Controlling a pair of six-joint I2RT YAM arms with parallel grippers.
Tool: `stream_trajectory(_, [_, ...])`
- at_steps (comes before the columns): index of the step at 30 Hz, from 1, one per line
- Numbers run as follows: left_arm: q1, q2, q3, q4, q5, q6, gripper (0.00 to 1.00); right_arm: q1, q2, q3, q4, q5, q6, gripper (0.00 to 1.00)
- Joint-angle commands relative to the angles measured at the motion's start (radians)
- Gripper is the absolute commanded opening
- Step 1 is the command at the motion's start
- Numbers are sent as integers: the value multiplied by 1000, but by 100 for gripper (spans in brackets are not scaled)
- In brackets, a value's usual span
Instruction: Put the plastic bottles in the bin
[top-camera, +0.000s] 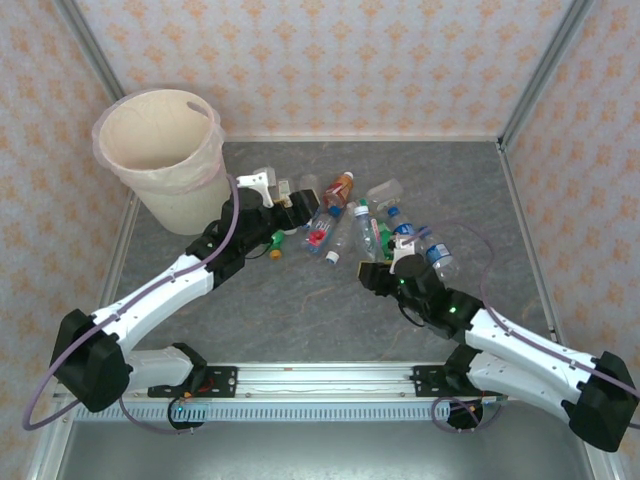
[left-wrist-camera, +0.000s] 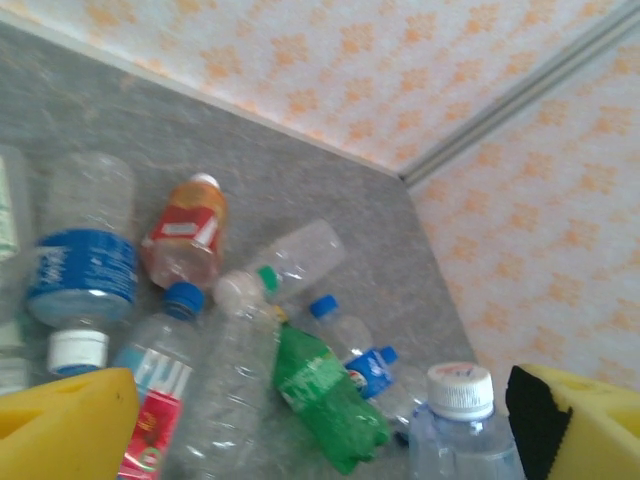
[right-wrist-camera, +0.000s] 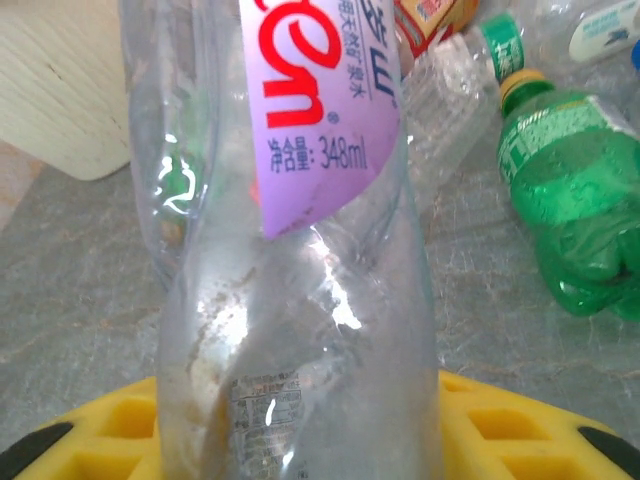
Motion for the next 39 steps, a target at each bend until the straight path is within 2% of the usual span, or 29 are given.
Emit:
stream_trajectory(1, [-30, 50, -16, 105, 139, -45, 92, 5, -21, 32, 27, 49, -39, 46])
stream_trajectory(8, [-119, 145, 34, 180, 214, -45, 88, 5, 10, 62, 52, 36, -68, 46])
stream_trajectory(13, [-148, 167, 46, 231, 224, -48, 85, 5, 40, 71, 61, 9, -72, 46])
stream_trajectory(22, [-146, 179, 100, 202, 184, -11, 79, 7, 22, 52, 80, -55, -86, 46])
stream_trajectory(28, [-111, 225, 142, 233, 189, -21, 71, 6, 16, 52, 79, -80, -88, 46])
stream_trajectory(36, [-96, 290, 175, 251, 273, -31, 62, 7, 6, 48, 79, -82, -87, 46])
stream_trajectory(39, [-98, 292, 172, 266, 299, -28, 54, 8, 13, 49, 75, -85, -88, 46])
